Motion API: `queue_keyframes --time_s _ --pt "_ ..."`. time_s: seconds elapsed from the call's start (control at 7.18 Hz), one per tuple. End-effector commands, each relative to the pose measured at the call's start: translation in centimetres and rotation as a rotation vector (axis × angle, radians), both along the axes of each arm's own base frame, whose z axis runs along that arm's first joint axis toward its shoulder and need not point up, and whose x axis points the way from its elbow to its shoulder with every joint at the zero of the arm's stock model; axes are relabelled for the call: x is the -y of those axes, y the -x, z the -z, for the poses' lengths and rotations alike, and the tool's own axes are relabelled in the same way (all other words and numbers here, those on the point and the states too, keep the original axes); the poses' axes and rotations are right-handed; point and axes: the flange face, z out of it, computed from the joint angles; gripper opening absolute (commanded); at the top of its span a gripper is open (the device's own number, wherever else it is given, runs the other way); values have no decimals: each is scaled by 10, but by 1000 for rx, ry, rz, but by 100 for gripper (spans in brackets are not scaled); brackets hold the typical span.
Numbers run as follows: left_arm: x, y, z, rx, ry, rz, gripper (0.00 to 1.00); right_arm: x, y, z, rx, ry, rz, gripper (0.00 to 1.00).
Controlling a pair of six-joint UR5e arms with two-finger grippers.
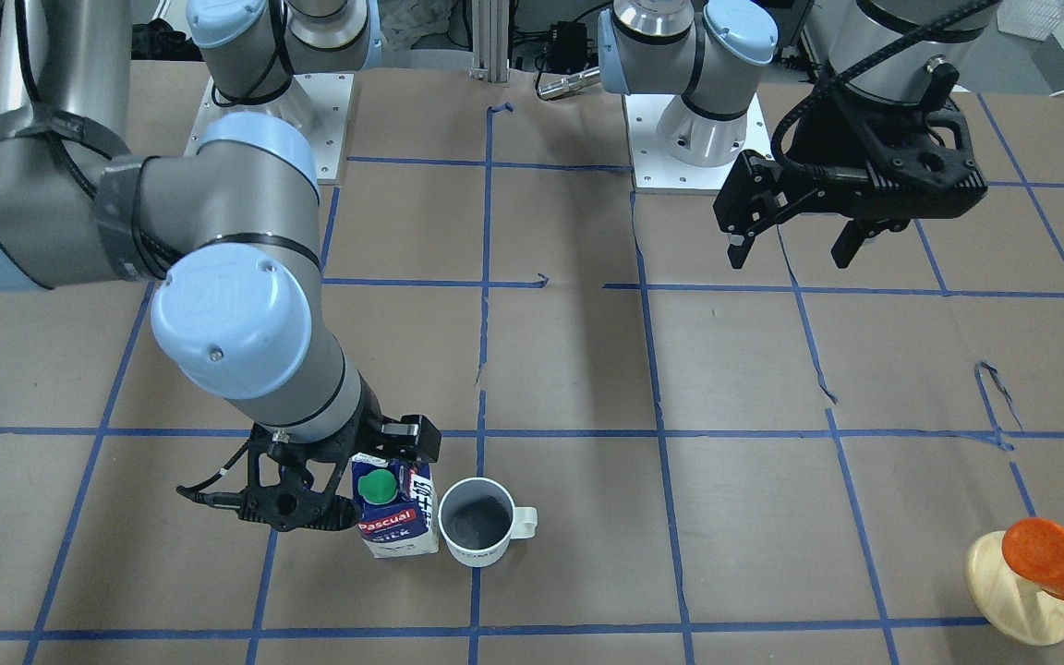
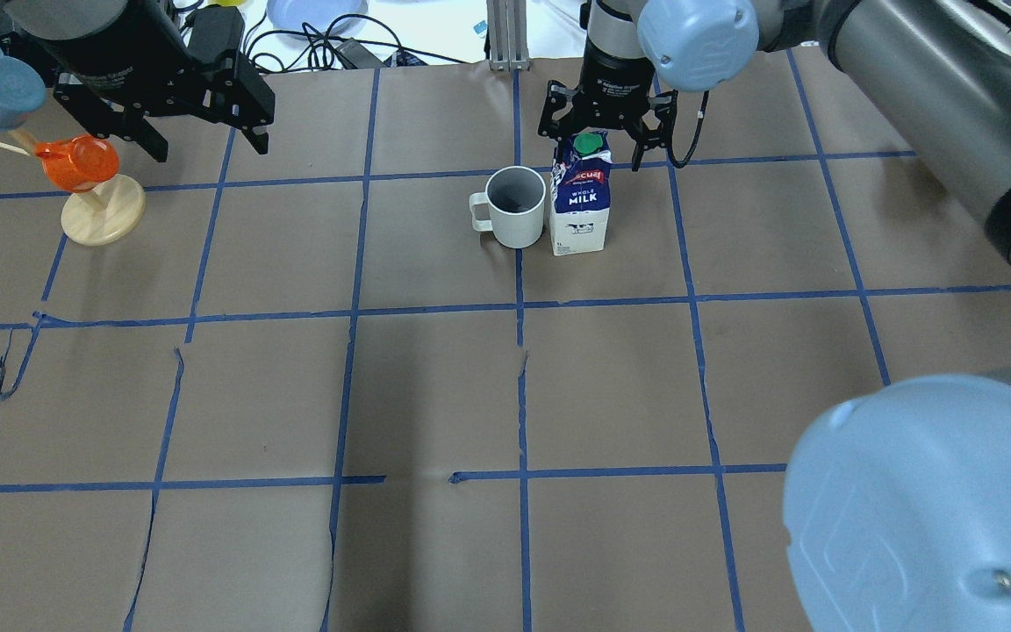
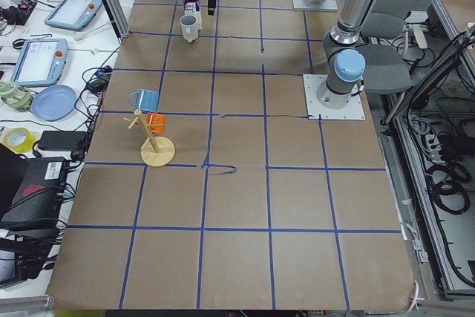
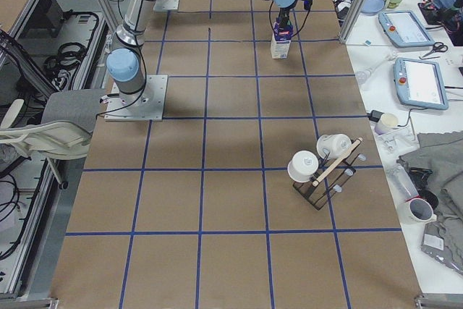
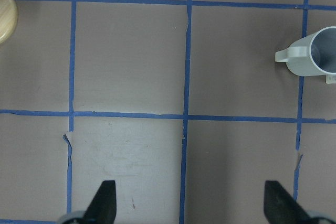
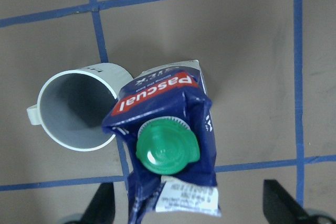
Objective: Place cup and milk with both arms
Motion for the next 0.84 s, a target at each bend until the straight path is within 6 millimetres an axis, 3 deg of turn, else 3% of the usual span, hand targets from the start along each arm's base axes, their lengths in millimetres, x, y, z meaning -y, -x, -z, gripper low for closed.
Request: queue_keyframes --time_s 0.0,0.28,0.42,0.56,0.7 --pt "0 0 0 2 0 1 100 -48 16 -91 7 57 6 100" --pt "0 0 0 1 0 -1 100 -102 30 -145 12 121 -25 100" --pt "0 0 0 1 0 -1 100 -139 31 -155 14 128 -33 100" --pt "0 0 0 0 0 0 100 -173 39 -142 8 122 -29 99" --pt "0 0 1 0 -2 0 100 -188 48 -132 -53 152 -56 100"
